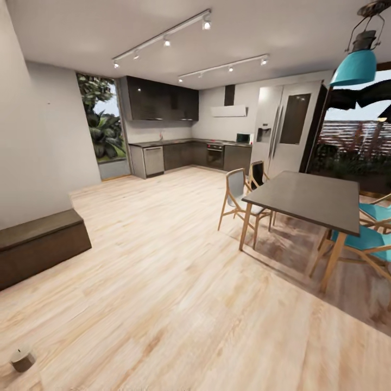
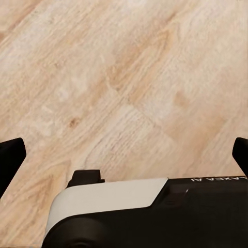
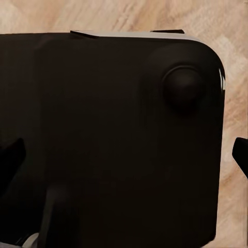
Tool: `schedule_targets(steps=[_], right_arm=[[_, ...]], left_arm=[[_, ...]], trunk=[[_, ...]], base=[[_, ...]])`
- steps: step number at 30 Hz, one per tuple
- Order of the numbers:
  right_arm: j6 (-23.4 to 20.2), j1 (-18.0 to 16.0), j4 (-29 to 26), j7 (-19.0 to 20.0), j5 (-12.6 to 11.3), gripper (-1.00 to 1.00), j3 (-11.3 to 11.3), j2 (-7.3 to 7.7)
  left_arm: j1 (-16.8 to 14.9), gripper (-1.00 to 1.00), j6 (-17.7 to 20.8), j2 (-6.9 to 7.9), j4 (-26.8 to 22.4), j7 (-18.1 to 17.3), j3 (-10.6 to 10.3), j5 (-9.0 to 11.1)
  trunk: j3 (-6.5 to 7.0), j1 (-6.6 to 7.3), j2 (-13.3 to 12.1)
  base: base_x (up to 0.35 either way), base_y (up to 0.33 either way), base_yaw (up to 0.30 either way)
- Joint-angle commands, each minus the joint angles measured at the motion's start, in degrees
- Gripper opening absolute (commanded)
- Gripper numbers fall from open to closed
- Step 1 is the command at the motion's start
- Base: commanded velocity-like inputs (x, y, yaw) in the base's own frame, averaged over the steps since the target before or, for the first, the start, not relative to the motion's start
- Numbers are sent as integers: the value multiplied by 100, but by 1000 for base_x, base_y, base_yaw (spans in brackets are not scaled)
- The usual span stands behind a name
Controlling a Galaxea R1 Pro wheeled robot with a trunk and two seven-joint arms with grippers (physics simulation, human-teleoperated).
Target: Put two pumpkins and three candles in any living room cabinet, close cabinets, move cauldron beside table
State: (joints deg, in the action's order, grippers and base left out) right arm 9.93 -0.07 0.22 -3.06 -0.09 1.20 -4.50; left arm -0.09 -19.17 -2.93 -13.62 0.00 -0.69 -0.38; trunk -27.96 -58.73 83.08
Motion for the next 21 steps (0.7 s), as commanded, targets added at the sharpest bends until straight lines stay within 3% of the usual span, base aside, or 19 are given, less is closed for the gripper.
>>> schedule_targets(steps=[1, 11, 21], right_arm=[[0, -1, -2, -1, 0, 100, 1, -3], [0, 0, -4, -8, 0, 100, 11, 1], [0, 1, -1, -36, 0, 100, 8, 1]], left_arm=[[0, 100, 0, 1, 0, 0, 3, 1], [0, 100, 1, -5, 0, 0, -8, 2], [0, 100, 1, -6, 0, 0, -15, 1]], trunk=[[-3, 0, 0], [-33, 0, 0], [-66, 0, 0]], base=[[0, 0, 274], [65, 0, 274], [230, -46, 272]])
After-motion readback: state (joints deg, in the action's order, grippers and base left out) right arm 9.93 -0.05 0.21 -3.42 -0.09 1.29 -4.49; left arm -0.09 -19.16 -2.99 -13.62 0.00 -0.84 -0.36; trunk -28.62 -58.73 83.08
